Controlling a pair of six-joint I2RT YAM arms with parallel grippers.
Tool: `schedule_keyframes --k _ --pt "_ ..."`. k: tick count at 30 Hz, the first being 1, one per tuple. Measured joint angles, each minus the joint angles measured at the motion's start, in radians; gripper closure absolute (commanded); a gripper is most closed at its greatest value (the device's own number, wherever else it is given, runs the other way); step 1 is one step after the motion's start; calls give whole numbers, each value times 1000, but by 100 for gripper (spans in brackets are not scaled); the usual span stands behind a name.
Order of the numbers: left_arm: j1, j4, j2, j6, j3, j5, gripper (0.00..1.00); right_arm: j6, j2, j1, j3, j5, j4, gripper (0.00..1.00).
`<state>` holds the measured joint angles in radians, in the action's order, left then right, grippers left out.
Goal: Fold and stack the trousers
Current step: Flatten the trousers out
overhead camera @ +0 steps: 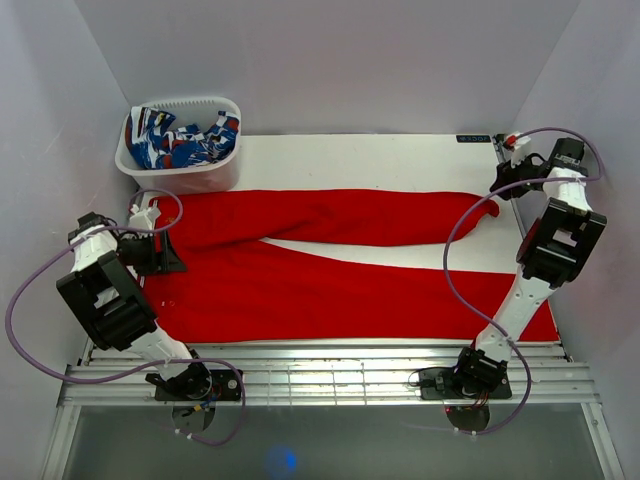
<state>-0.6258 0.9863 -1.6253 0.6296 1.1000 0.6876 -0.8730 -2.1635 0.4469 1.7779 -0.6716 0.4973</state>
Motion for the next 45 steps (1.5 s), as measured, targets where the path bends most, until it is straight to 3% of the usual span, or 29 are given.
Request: schedule_keyframes --k 7,11,17,18,19,20,27,35,41,45 --pt "0 -8 5 10 -43 0 27 -138 54 -15 -90 53 94 37" --pt "0 -12 5 10 -47 0 27 -187 53 -15 -91 130 115 37" --pt "0 -22 6 8 -53 0 27 -207 10 -15 -85 233 74 59" --pt "0 -22 6 7 -53 0 27 -206 -2 -17 -79 244 72 66" --pt "0 -23 6 6 -53 0 28 -207 -14 -19 -71 251 73 84" --pt "0 -23 6 6 -53 0 27 -214 -24 -22 -60 254 75 92" --pt "0 -27 6 6 -53 1 28 -243 -13 -44 21 278 154 92" --pt "0 -96 43 8 -66 25 29 -363 293 -74 27 449 309 92" --pt "0 -165 115 12 -146 44 28 -507 674 -127 -117 658 349 92" --pt "0 -196 129 16 -188 50 28 -553 789 -159 -177 753 414 92"
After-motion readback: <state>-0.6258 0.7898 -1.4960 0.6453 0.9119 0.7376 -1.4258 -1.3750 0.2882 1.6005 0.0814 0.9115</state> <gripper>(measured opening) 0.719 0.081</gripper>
